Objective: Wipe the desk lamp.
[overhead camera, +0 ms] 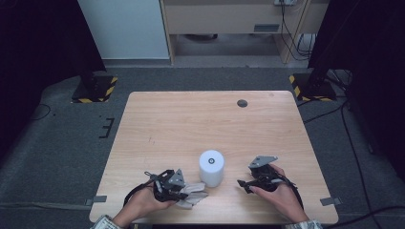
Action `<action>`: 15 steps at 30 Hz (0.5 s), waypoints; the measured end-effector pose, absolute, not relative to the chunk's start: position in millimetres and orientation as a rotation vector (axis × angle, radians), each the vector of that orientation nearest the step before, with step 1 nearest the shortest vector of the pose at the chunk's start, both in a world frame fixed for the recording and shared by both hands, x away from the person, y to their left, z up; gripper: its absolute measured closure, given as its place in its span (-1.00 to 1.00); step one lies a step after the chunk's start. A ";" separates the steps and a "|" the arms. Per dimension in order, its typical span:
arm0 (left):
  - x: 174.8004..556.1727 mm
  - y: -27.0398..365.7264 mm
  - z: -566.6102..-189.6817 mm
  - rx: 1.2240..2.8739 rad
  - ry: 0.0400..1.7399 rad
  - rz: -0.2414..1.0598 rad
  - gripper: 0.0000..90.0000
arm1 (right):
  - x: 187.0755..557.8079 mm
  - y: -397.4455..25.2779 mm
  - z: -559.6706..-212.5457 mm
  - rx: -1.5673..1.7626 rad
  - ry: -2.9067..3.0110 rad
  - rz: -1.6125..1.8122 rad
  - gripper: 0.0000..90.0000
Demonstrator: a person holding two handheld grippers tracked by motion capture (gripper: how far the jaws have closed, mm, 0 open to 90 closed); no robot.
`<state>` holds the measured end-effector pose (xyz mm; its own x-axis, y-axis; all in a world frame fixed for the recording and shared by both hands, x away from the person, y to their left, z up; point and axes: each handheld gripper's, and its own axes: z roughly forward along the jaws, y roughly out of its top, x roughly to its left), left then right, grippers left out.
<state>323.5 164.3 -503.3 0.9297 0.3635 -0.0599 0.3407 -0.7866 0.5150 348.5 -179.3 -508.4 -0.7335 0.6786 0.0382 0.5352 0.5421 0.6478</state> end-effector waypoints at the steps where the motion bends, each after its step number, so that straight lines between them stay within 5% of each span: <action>1: 324.3 164.9 -503.2 2.542 0.512 0.050 0.68 | 348.2 -178.8 -508.4 1.022 2.560 0.966 -0.42; 15: 342.2 191.1 -481.7 2.320 0.646 0.131 0.71 | 333.1 -154.3 -495.5 0.869 2.584 1.174 -0.61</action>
<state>342.2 191.1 -481.7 0.8695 0.4862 -0.0871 0.4136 -0.6203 0.6664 333.1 -154.3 -495.5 -0.8148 0.5743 0.0793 0.4376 0.5195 0.7339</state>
